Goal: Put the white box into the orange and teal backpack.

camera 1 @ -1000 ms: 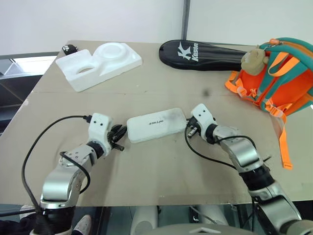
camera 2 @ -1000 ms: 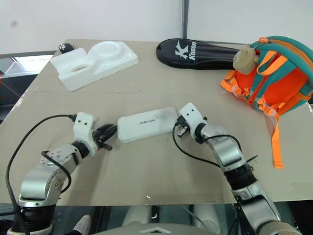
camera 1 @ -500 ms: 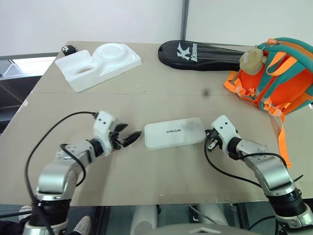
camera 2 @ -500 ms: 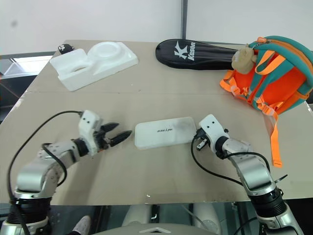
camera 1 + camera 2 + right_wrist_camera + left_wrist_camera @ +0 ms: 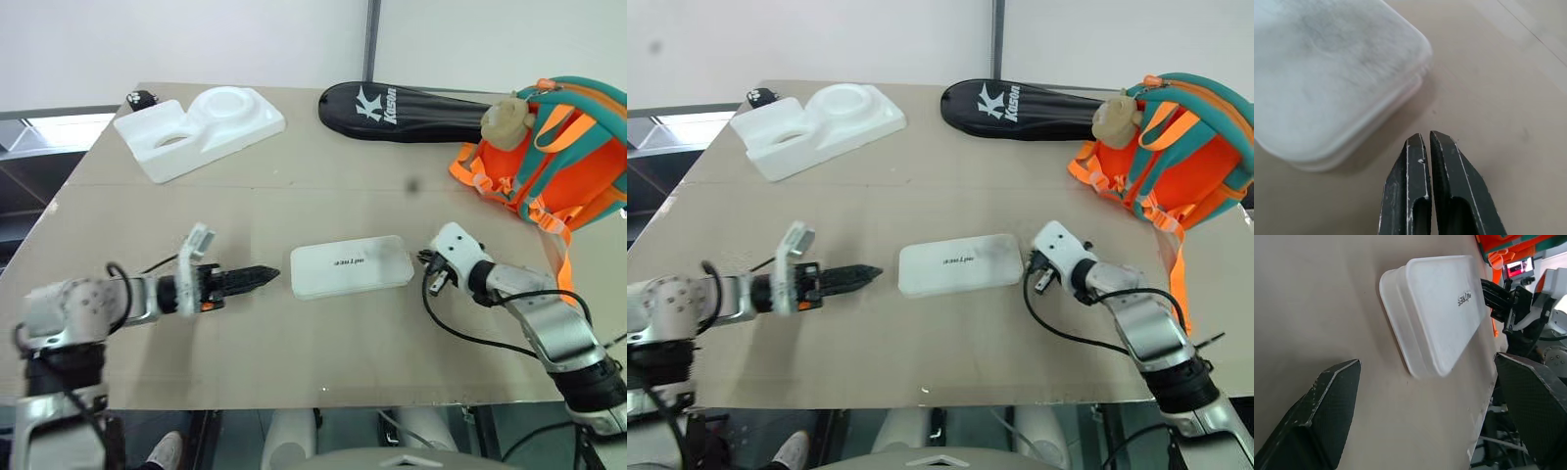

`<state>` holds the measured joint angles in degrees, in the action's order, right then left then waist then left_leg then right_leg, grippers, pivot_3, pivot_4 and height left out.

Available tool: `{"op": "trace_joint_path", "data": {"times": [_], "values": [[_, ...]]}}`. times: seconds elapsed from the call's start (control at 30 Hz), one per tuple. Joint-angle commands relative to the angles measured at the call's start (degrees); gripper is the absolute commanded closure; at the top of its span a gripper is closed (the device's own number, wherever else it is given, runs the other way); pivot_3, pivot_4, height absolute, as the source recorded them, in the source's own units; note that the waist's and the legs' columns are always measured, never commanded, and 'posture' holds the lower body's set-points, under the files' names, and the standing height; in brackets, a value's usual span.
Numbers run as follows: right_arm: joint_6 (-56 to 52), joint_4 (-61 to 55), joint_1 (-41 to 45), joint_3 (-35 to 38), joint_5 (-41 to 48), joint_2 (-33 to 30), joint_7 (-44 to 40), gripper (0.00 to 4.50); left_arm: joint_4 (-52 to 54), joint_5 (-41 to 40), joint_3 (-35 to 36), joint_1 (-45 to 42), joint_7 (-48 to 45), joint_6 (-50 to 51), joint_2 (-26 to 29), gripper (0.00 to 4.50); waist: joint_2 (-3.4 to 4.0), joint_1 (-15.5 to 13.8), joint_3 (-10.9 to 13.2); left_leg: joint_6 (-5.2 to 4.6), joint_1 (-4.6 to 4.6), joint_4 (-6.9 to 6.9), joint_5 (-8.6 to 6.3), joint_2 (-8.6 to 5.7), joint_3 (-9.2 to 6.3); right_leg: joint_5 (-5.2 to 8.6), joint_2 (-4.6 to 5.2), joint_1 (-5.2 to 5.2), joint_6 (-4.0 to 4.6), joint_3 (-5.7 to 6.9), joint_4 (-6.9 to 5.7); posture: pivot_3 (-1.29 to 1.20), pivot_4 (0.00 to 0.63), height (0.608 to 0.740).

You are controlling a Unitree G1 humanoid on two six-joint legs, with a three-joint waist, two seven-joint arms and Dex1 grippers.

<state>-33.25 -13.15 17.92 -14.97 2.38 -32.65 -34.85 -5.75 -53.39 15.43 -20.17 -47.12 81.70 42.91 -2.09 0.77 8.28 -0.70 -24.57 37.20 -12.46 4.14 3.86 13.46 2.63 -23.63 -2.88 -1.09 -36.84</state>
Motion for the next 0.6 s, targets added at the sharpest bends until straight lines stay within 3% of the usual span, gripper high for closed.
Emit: {"op": "trace_joint_path", "data": {"times": [0.03, 0.33, 0.6], "values": [[3.2, 3.9, 3.8, -2.0, -2.0, 1.5, -1.0, 4.5, -2.4, 2.1, -2.9, -0.8, 0.1, -1.4, -1.8, 0.06, 0.04, 0.0, 0.0, 0.0, -0.01, -0.01, 0.0, 0.0, 0.02, -0.02, 0.0, -0.01, -0.03, -0.02, 0.0, 0.0, 0.15, 0.74], [8.1, 6.5, 6.7, -7.7, -4.8, 6.8, -3.8, 4.5, -3.9, 1.3, -4.7, -3.5, -0.4, 0.3, -8.2, 0.06, 0.06, -0.4, 0.0, 0.0, 0.04, 0.05, 0.01, -0.04, -0.05, 0.03, 0.01, 0.06, 0.06, -0.01, -0.02, 0.0, 0.15, 0.74], [5.2, 5.1, 4.4, -7.8, -6.6, 10.3, -2.7, 4.5, -2.0, -1.7, 0.1, -2.2, 1.3, 3.6, -11.9, 0.06, 0.09, -0.2, -0.1, 0.0, 0.7, -0.04, 0.0, -0.02, 0.07, 0.06, 0.03, 0.51, 0.11, -0.08, -0.08, 0.0, 0.15, 0.74]]}}
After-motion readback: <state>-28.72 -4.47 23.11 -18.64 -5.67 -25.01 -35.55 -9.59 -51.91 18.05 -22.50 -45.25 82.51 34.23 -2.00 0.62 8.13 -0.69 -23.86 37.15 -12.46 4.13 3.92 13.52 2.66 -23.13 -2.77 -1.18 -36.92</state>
